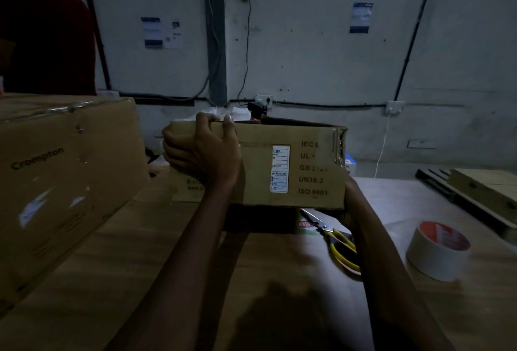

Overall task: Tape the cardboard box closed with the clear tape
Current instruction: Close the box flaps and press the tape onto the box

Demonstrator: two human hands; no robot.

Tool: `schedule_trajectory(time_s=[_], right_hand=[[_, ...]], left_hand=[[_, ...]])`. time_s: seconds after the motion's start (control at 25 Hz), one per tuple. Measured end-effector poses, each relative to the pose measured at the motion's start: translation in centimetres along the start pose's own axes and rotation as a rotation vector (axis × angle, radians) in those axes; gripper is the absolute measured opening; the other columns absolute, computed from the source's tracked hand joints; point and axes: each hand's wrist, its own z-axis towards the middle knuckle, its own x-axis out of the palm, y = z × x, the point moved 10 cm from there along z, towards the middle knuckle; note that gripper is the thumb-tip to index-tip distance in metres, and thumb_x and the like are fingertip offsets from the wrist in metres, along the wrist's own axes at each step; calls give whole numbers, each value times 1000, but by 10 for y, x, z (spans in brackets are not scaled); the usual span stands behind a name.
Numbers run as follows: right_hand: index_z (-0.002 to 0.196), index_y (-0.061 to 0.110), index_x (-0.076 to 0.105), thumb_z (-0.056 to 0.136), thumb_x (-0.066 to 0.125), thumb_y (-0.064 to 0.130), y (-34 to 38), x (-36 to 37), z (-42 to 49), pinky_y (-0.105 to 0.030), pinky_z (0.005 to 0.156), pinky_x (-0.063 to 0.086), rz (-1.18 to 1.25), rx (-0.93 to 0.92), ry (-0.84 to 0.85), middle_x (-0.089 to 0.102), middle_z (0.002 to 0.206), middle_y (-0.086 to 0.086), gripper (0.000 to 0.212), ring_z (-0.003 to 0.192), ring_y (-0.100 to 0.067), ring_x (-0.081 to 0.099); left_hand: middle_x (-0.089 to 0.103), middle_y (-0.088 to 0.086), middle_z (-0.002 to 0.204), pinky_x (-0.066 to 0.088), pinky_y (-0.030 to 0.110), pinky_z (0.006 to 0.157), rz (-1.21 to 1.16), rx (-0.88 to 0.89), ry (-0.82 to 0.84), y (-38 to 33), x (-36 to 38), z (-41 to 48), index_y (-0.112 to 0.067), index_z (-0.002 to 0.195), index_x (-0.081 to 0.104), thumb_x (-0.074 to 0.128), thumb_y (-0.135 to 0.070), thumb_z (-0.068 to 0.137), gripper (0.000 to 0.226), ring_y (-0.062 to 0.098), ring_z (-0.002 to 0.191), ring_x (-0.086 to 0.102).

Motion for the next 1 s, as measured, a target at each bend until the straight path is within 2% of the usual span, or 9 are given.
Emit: schedule_trajectory(time_s=[0.12, 0.28, 0.4, 0.52, 0.56, 0.64, 0.76, 0.84, 1.0], right_hand=[[113, 9, 57, 94, 48, 43, -2, -4, 0, -36, 64, 55, 34, 3, -15, 69, 97, -15, 40, 85, -30, 68], [117, 8, 55, 94, 49, 41, -6, -5, 2, -35, 60, 56, 90, 1, -41, 69, 100, -17, 41, 86, -31, 68], [102, 11, 60, 97, 43, 36, 0, -1, -1, -33, 55, 56, 92, -55, -97, 68, 93, -15, 30, 80, -28, 68], [86, 17, 63, 93, 40, 36, 10, 3, -1, -46, 75, 58, 0, -130, -202, 70, 93, -14, 30, 88, -31, 67], [87, 20, 64, 91, 40, 39, 12, 2, 1, -51, 80, 57, -38, -150, -233, 70, 94, -12, 32, 91, -32, 67], [96, 23, 64, 91, 38, 44, 16, 0, 6, -54, 82, 55, -141, -204, -278, 69, 97, -8, 34, 94, -31, 66], [109, 23, 61, 96, 35, 43, 25, 2, 8, -45, 77, 54, -330, -307, -297, 67, 101, -3, 35, 95, -25, 63], [112, 25, 60, 92, 34, 48, 27, 6, 7, -45, 77, 53, -334, -312, -282, 67, 104, -4, 40, 94, -24, 63], [116, 33, 59, 81, 31, 62, 13, 6, 16, -54, 85, 53, -246, -239, -222, 67, 109, -5, 53, 100, -29, 63]], left_hand=[[50, 8, 134, 26, 59, 105, -11, 0, 25, 6, 11, 5, -39, 96, 48, 33, -79, 72, 49, 34, 129, 39], [37, 11, 145, 22, 56, 109, -17, -38, 35, 5, 5, 2, -38, 93, 52, 39, -73, 73, 43, 35, 135, 28], [27, 12, 148, 19, 47, 109, -45, -112, 23, 8, -7, 5, -35, 92, 57, 56, -59, 78, 28, 34, 136, 23], [29, 12, 146, 22, 43, 109, -99, -226, 42, 26, -9, 13, -32, 88, 56, 59, -52, 80, 22, 35, 133, 29], [31, 12, 145, 24, 44, 109, -121, -257, 61, 32, -7, 14, -33, 86, 54, 59, -51, 80, 20, 35, 131, 30], [33, 14, 141, 28, 44, 106, -156, -298, 104, 43, -2, 13, -32, 86, 52, 57, -49, 82, 18, 37, 127, 33], [35, 16, 139, 28, 40, 103, -194, -341, 126, 53, 1, 6, -27, 92, 53, 57, -40, 87, 15, 36, 126, 34], [38, 15, 138, 28, 38, 103, -210, -351, 119, 54, -1, 3, -25, 92, 51, 57, -36, 88, 13, 36, 126, 35], [30, 14, 144, 28, 42, 104, -166, -338, 112, 61, -1, 4, -25, 97, 57, 58, -40, 84, 20, 37, 126, 33]])
